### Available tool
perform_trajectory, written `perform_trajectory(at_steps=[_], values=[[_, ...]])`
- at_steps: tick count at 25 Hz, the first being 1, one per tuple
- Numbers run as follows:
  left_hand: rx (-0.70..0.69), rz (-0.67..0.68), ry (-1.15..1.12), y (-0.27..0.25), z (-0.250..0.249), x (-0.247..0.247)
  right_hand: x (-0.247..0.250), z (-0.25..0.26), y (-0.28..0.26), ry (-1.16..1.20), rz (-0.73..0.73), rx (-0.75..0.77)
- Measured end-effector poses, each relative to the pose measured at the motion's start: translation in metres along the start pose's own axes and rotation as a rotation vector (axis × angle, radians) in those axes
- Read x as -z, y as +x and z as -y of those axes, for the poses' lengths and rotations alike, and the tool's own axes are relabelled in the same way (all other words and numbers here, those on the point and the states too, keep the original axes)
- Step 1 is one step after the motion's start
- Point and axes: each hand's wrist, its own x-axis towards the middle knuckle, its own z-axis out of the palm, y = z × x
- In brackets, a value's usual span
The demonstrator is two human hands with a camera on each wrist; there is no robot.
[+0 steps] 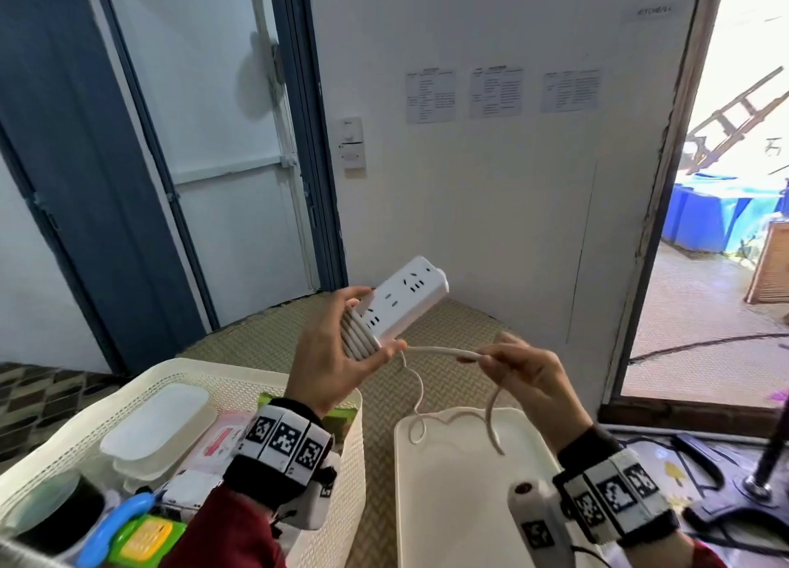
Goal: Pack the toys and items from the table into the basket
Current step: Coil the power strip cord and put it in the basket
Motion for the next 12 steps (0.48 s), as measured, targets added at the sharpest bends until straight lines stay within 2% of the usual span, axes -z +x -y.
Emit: perform_trajectory(at_steps=[2,4,7,9,12], values=[[0.029,0.151,0.0,-0.002,0.001,-0.002,0.007,0.015,0.015,-0.137,0.011,0.119],[0.02,0.192,0.016,-0.003,-0.001,-0.009,0.005,0.028,0.03,-0.198,-0.007,0.146],[-0.106,0.109,0.124,-0.004,-0.008,-0.028,-0.015,0.039,0.04,-0.348,0.043,0.219],[-0.161,0.074,0.116,-0.004,-0.016,-0.04,-0.028,0.04,0.041,-0.487,0.058,0.29],[-0.189,0.024,0.117,-0.009,-0.023,-0.049,-0.022,0.035,0.045,-0.455,-0.113,0.314]])
